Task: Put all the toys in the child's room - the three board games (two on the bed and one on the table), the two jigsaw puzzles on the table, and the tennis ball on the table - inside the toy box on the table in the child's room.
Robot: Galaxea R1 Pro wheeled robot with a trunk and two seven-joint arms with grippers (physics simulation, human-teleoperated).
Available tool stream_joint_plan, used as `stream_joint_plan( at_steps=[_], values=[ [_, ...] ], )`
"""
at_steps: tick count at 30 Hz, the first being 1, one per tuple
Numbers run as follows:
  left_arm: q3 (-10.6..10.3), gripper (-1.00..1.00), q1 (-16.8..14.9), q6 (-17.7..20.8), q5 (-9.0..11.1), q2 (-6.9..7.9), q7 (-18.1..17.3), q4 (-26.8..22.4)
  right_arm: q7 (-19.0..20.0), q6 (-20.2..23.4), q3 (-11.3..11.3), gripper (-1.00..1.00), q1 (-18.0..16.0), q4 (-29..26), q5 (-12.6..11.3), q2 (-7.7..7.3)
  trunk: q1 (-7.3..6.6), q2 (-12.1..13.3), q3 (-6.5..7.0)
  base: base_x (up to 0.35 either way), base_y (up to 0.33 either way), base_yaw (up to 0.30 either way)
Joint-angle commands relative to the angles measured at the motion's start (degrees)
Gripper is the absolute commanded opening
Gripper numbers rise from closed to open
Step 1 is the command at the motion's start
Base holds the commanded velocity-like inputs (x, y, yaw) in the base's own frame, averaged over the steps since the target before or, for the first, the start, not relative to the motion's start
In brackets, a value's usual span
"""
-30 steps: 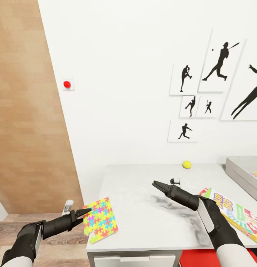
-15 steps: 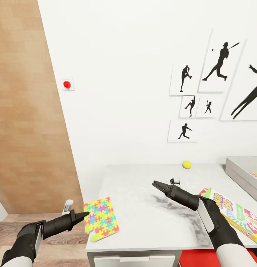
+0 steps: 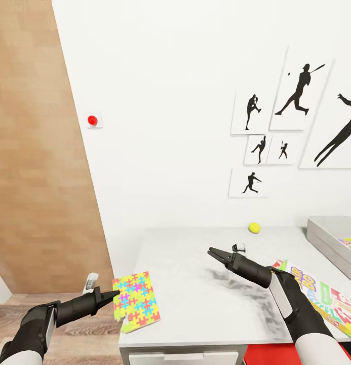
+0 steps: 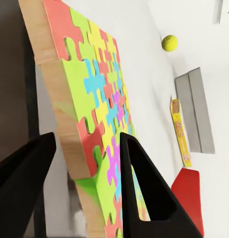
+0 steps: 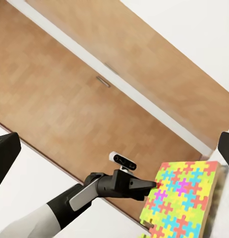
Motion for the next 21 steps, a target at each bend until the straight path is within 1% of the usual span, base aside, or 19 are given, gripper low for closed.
stream_joint_plan(
  at_steps=[1, 4, 9, 11, 17, 21],
  values=[
    [0.3, -1.00, -0.1, 0.5, -0.7, 0.04, -0.6, 0.0, 0.0, 0.5, 0.0, 1.00, 0.0, 0.0, -0.2, -0.01, -0.22, 0.4, 0.12, 0.000, 0.000, 0.000],
    [0.3, -1.00, -0.1, 0.5, -0.7, 0.28, -0.7, 0.0, -0.3, 0.6, 0.0, 1.00, -0.1, -0.1, -0.2, -0.09, -0.88, 1.6, 0.65, 0.000, 0.000, 0.000],
    [0.2, -1.00, -0.1, 0.5, -0.7, 0.65, -4.2, 0.0, -1.4, 0.4, -0.1, 1.00, -0.1, -0.3, -0.3, -0.55, -1.98, 3.6, 1.55, 0.000, 0.000, 0.000],
    [0.2, -1.00, -0.1, 0.5, -0.7, 0.95, -4.7, 0.0, -1.4, 0.1, -0.1, 1.00, -0.1, -0.3, -0.3, -0.51, -2.42, 4.4, 1.91, 0.000, 0.000, 0.000],
    [0.3, -1.00, -0.1, 0.5, -0.7, 1.93, -5.5, 0.0, -1.3, -0.3, -0.1, 1.00, -0.1, -0.4, -0.4, -0.16, -3.74, 6.8, 2.99, 0.000, 0.000, 0.000],
    [0.3, -1.00, -0.1, 0.5, -0.7, 2.27, -5.6, -0.2, -1.3, -0.3, -0.1, 1.00, 0.0, -0.5, -0.4, -0.11, -4.62, 8.4, 3.71, 0.000, 0.000, 0.000]
  ],
)
